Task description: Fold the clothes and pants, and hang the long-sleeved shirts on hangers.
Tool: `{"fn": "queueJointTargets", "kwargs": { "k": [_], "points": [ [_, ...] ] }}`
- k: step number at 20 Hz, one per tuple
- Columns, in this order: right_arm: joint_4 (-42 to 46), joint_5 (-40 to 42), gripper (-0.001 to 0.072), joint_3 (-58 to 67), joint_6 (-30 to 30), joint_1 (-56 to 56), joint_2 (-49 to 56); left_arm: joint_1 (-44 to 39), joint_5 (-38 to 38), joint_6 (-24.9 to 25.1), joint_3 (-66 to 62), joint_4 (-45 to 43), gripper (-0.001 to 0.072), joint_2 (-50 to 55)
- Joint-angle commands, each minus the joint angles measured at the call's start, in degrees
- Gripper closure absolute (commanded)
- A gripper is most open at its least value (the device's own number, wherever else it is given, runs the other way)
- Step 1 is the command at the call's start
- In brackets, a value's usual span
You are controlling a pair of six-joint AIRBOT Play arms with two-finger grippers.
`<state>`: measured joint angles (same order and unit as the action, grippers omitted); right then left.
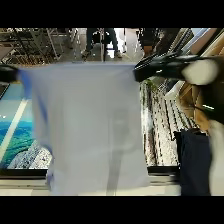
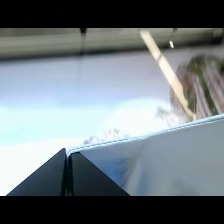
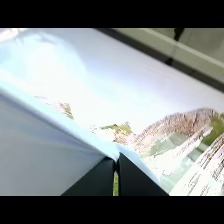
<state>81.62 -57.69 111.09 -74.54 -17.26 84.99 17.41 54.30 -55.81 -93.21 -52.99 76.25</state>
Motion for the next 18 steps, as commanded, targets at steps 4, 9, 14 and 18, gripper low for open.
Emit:
{"fn": "queueJointTargets", "kwargs": {
  "k": [4,9,14,18],
  "points": [
    [0.44,28.02,0.0598,-0.26,-2.25,4.66,23.21,-1.09,-1.2,3.52,-13.84,4.61,0.0576,27.45],
    [-5.01,2.95,0.0288,-0.26,-11.23,11.02,22.62,0.42,16.9,-9.84,-16.02,-13.6,0.0104,26.45],
    [-21.59,-29.51,0.0293,-6.93,-2.01,19.23,21.16,3.69,39.3,-14.38,-2.71,-19.15,0.0649,22.14],
    [-24.83,-30.16,0.029,-27.85,4.81,23.19,12.17,7.15,30.21,-9.75,26.56,-12.07,0.0316,6.34]
  ]
}}
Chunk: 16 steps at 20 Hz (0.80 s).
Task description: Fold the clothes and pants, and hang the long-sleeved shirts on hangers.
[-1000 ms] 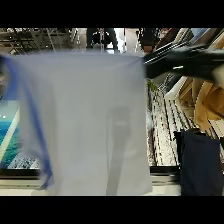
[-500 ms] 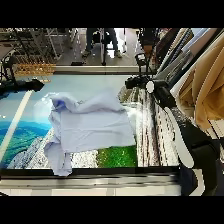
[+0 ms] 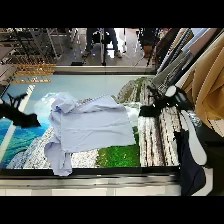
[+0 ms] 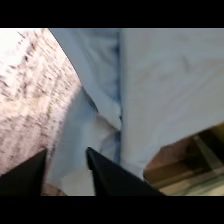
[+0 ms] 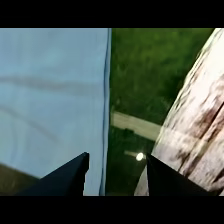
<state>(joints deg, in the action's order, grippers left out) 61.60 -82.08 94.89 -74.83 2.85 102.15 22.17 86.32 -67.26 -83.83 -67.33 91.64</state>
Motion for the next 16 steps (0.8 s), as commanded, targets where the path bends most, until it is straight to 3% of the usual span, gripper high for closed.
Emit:
{"fn": "queueJointTargets", "kwargs": {
  "k": [1,2,6,13,16],
  "points": [
    [-5.81,-4.63,0.0273,-17.07,5.84,4.15,-7.17,3.21,-4.72,1.95,23.56,2.25,0.0154,-12.74],
    [-6.36,-3.52,0.0241,-21.35,7.19,4.94,-8.57,3.89,-7.82,3.52,29.22,2.32,0.0089,-15.85],
    [-9.64,4.26,0.0202,-31.85,10.23,4.04,-9.44,4.28,-18.36,9.94,42.51,2.29,0.0087,-21.68],
    [-13.16,12.87,0.0205,-33.46,12.09,-2.21,-6.38,4.24,-24.46,11.43,43.56,2.29,0.0095,-21.51],
    [-15.74,14.08,0.0251,-33.44,13.07,-4.13,-5.46,4.22,-29.0,12.31,43.56,3.96,0.0139,-20.81]
  ]
}}
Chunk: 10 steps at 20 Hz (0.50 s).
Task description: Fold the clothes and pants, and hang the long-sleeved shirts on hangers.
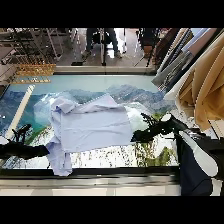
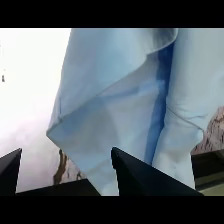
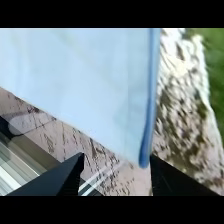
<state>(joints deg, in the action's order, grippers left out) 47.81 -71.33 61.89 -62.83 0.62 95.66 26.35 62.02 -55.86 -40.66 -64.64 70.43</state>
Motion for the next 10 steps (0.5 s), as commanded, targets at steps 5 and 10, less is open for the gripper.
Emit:
{"fn": "queueJointTargets", "kwargs": {
  "k": [5,10],
  "points": [
    [-4.48,2.21,0.0689,-0.33,0.9,-2.75,0.76,0.07,-1.49,1.42,0.37,4.68,0.0698,5.05],
    [-3.82,-0.68,0.0691,0.83,0.33,-1.95,-11.47,2.54,7.72,0.24,-6.34,6.19,0.0705,0.5]
  ]
}}
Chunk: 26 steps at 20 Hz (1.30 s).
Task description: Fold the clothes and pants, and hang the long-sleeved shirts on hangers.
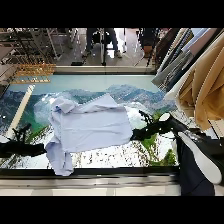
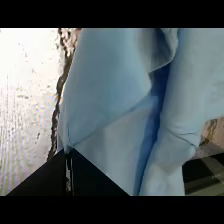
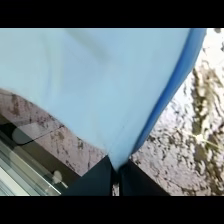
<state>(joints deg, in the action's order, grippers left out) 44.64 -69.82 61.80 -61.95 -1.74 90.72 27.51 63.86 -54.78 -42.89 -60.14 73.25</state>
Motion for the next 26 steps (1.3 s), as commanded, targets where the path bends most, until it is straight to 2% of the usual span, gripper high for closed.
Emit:
{"fn": "queueJointTargets", "kwargs": {
  "k": [1,3,5,9,11,12,13,14,15,16,18,20,21,23,24,26],
  "points": [
    [-0.37,-3.76,0.0691,2.51,-1.14,0.92,-10.12,2.47,9.22,-0.9,-7.87,4.0,0.0705,-4.59],
    [1.09,-6.25,0.0691,7.76,-3.13,1.9,-17.97,5.66,14.67,-0.83,-16.5,14.05,0.0706,-9.62],
    [2.6,-6.45,0.0691,15.15,-5.05,2.82,-25.97,10.56,16.57,-0.7,-24.92,32.33,0.0706,-14.25],
    [6.21,-2.01,0.0691,33.75,-8.79,5.03,-39.58,23.54,14.6,-0.63,-36.96,87.03,0.0705,-20.15],
    [9.42,2.34,0.0691,43.15,-10.38,5.03,-44.37,28.24,11.72,2.91,-38.56,113.37,0.0707,-22.21],
    [10.73,5.09,0.0691,47.32,-11.1,5.03,-46.07,30.36,9.49,4.87,-38.62,122.95,0.0707,-23.21],
    [11.28,7.06,0.0691,50.4,-11.15,5.03,-46.97,32.68,8.41,5.75,-38.75,127.93,0.0707,-23.85],
    [11.23,7.54,0.0691,52.76,-11.45,5.03,-47.12,34.27,9.88,4.98,-38.84,126.33,0.0706,-24.02],
    [11.06,6.73,0.0691,53.77,-11.61,5.03,-47.08,34.82,13.03,2.86,-38.84,120.1,0.0704,-23.98],
    [10.73,5.22,0.069,53.72,-11.61,5.03,-46.73,34.05,15.34,1.53,-38.84,110.46,0.0703,-24.02],
    [10.62,1.14,0.069,53.72,-11.61,5.03,-44.22,29.33,17.97,-0.02,-38.82,84.98,0.0701,-24.17],
    [9.33,-1.79,0.069,53.72,-12.15,5.03,-40.37,21.27,18.05,-5.11,-38.8,62.55,0.068,-23.74],
    [7.37,-2.14,0.069,53.72,-12.15,5.01,-38.03,16.7,18.01,-5.7,-38.8,53.62,0.0619,-23.3],
    [-0.63,-0.72,0.069,53.72,-12.13,4.87,-32.41,9.07,17.9,-5.73,-38.75,43.12,0.0324,-21.86],
    [-4.7,1.75,0.0691,53.72,-11.96,3.52,-29.35,6.4,17.81,-5.73,-38.75,41.07,0.0229,-20.74],
    [-7.45,11.13,0.0691,53.72,-10.23,-2.93,-24.04,4.79,17.81,-6.05,-38.75,41.35,0.0216,-18.38]
  ]
}}
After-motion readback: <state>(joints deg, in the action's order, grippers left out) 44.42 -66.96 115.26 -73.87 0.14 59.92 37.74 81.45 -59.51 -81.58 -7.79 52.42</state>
